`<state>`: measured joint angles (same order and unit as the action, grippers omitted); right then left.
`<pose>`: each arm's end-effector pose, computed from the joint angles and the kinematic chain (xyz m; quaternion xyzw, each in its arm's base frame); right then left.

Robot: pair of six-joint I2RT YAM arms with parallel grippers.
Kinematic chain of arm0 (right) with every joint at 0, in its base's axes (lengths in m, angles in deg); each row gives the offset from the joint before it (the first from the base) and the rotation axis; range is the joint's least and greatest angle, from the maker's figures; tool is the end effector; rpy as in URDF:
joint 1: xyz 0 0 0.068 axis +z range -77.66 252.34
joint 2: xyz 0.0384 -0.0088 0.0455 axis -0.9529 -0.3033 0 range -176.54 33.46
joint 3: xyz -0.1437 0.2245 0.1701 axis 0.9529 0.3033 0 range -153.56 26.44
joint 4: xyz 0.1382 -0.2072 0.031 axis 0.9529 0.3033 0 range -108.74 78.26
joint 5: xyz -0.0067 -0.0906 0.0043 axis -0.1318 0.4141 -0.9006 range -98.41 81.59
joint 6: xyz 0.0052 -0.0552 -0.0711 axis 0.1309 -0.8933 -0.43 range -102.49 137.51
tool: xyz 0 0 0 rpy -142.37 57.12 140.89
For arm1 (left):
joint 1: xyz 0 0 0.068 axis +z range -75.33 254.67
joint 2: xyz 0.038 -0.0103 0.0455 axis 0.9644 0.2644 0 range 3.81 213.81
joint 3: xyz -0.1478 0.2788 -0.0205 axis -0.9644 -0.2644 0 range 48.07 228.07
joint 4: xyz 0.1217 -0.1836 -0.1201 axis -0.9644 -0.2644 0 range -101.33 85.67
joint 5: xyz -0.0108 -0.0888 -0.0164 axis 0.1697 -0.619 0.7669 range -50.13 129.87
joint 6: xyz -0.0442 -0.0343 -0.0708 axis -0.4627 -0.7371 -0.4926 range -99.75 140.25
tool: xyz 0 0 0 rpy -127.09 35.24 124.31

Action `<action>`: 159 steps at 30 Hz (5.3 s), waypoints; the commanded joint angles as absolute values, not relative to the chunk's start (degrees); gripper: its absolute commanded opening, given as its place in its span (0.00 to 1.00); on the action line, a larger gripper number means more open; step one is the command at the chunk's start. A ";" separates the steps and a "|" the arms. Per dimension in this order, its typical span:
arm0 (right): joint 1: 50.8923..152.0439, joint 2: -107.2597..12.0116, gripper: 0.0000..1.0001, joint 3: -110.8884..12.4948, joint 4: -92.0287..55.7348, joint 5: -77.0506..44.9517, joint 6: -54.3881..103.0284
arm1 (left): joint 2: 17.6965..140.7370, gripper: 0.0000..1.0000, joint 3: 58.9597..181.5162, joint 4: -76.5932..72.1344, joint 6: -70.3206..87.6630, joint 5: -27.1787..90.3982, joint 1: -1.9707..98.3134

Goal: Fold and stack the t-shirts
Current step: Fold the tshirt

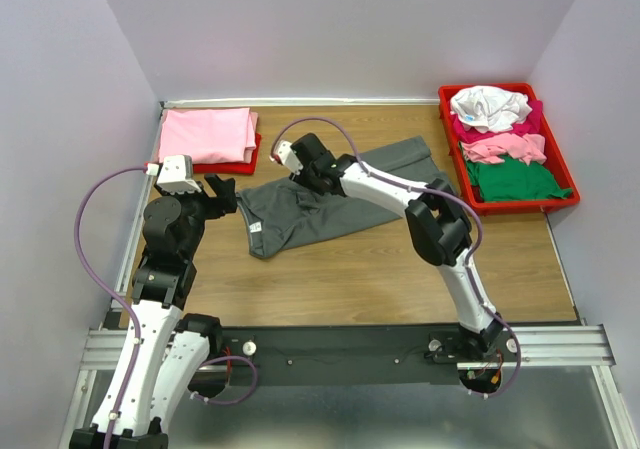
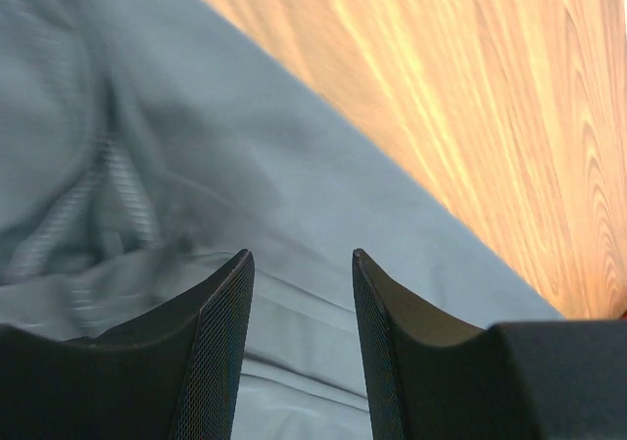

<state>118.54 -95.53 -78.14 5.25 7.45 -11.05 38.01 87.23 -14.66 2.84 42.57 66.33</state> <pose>0.3983 0.3835 0.1982 -0.5231 0.7655 -0.0735 0.3673 0.1452 -0.0174 0.3525 -0.0742 0.7357 -0.1330 0.6600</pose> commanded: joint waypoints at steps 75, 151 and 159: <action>116.29 -90.82 0.40 -75.08 6.13 0.02 -2.01 | 38.61 0.83 86.56 -13.21 3.11 41.28 66.58; 99.23 -63.49 0.49 -36.32 14.48 -43.92 -29.51 | 76.06 0.00 90.69 -30.96 -13.24 39.43 54.10; 101.43 -66.21 0.53 -37.11 12.20 -37.86 -30.22 | 76.23 0.00 90.78 -32.72 -11.48 37.67 55.07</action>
